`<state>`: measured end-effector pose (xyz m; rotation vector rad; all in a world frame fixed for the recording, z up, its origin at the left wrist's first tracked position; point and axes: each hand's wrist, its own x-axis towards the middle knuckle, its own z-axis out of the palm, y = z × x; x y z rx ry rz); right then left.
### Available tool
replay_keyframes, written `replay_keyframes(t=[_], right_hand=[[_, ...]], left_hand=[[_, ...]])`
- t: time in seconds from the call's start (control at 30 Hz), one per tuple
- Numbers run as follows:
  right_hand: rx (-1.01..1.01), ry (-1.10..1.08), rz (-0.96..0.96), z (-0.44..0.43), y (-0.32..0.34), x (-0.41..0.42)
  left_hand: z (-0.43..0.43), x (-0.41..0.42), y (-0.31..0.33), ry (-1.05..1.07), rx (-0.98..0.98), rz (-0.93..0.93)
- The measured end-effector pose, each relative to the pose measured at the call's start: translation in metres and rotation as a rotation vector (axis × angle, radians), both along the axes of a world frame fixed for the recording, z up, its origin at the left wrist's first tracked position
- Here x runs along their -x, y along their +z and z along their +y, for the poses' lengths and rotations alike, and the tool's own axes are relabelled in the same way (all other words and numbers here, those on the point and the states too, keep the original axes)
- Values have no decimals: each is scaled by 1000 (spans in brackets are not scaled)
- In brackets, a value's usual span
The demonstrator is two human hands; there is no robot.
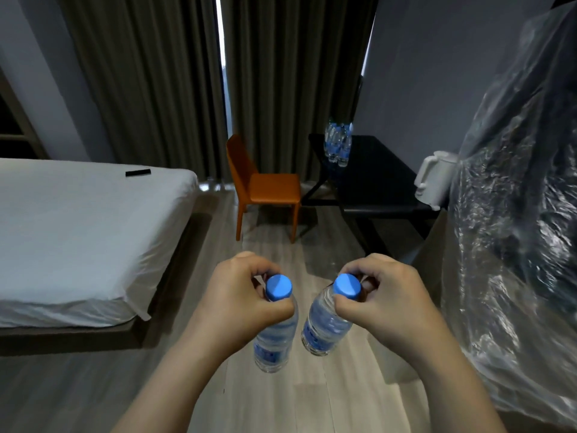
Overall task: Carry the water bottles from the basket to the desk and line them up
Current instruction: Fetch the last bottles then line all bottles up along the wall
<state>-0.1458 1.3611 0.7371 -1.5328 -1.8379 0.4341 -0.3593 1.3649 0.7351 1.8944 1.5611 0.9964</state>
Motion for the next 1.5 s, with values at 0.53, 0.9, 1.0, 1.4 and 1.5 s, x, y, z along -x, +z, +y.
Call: replay_keyframes(t=[0.53,0.9,1.0,1.4,1.5], right_hand=[[64,-96,-67,233,-16,-33],[111,-214,-83,389,-6,1],[144,-217,-83,423,-6,5],[196,-217,0,589,-17,-24],[188,-218,20,635,-16,-40]], left_hand=[[251,-26,-11,-60,34,-5],[432,2,5,-221,-3,30],[471,4,4,-244,21,29],[636,-22,-9,-292,31,-2],[683,-37,-2,-301,-1,38]])
